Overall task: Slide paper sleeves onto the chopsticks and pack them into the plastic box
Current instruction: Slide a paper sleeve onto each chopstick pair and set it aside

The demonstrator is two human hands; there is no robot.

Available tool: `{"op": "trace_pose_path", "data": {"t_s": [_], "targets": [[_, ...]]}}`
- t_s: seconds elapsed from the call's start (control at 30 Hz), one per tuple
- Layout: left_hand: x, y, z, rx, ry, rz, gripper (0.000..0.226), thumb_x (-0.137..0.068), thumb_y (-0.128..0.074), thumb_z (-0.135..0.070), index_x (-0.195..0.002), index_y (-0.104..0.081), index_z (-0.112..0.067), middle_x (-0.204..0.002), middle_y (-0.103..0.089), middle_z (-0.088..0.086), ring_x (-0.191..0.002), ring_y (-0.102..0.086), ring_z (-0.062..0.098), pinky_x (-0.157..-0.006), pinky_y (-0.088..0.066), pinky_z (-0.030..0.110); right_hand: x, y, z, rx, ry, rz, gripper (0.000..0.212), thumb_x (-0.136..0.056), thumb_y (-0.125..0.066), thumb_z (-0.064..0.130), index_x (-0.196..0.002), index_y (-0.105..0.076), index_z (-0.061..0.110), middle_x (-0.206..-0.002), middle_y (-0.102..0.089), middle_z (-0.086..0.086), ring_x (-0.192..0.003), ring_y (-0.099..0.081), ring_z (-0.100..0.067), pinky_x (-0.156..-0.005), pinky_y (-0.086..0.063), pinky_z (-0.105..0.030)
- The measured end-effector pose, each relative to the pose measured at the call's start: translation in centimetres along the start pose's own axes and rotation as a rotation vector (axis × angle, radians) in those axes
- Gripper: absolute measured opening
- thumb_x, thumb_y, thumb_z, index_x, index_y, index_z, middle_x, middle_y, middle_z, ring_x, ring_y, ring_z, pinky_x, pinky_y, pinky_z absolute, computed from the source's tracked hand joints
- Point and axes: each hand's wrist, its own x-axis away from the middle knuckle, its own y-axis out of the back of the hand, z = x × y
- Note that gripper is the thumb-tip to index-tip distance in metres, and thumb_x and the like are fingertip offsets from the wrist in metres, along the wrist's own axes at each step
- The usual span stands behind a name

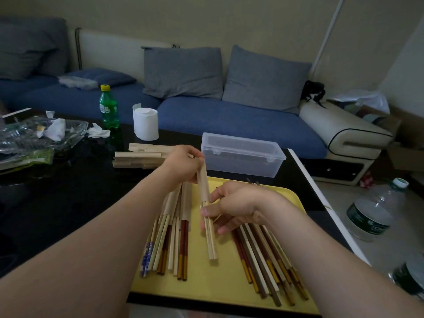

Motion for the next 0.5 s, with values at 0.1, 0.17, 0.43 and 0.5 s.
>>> {"op": "trace_pose_path", "data": {"t_s": [0.1,0.17,0.43,0.5], "targets": [[-0.5,0.3,0.7,-0.193,-0.029,-0.042,0.012,-0.105,-0.059,-0.017,-0.103,-0.07,-0.015,-0.098,-0.068,0.003,-0.09,-0.07,0.02,-0.069,-0.063,0.034,-0.8,-1.2,0.2,-0.04,-0.008,-0.027,0.027,-0.101,-0.075,0.012,-0.124,-0.069,0.0,-0.108,-0.082,-0.015,-0.092,-0.082,-0.026,-0.07,-0.067,-0.03],[-1.0,0.5,1.5,-0.387,-0.042,-0.063,0.018,-0.105,-0.058,-0.02,-0.096,-0.073,-0.014,-0.095,-0.072,0.006,-0.087,-0.069,0.019,-0.079,-0.063,0.038,-1.4,-2.2,0.4,-0.047,-0.017,-0.042,0.032,-0.1,-0.076,0.011,-0.128,-0.066,-0.002,-0.107,-0.08,-0.017,-0.078,-0.08,-0.021,-0.065,-0.067,-0.03],[-1.1,1.8,3.1,-0.863,-0.063,-0.181,0.032,-0.096,-0.065,-0.02,-0.126,-0.059,-0.017,-0.129,-0.052,0.013,-0.121,-0.051,0.032,-0.102,-0.051,0.048,-2.8,-4.9,1.5,-0.023,0.057,-0.059,0.045,-0.103,-0.072,0.008,-0.137,-0.043,0.009,-0.101,-0.078,-0.024,-0.061,-0.074,-0.025,-0.052,-0.065,-0.032],[-1.2,2.1,3.5,-0.946,-0.088,-0.242,0.039,-0.094,-0.068,-0.019,-0.131,-0.056,-0.017,-0.132,-0.049,0.013,-0.124,-0.048,0.033,-0.103,-0.049,0.047,-3.5,-5.1,1.2,0.091,0.093,-0.104,0.025,-0.105,-0.072,0.013,-0.115,-0.049,0.007,-0.085,-0.075,-0.02,-0.057,-0.073,-0.027,-0.05,-0.064,-0.035]]}}
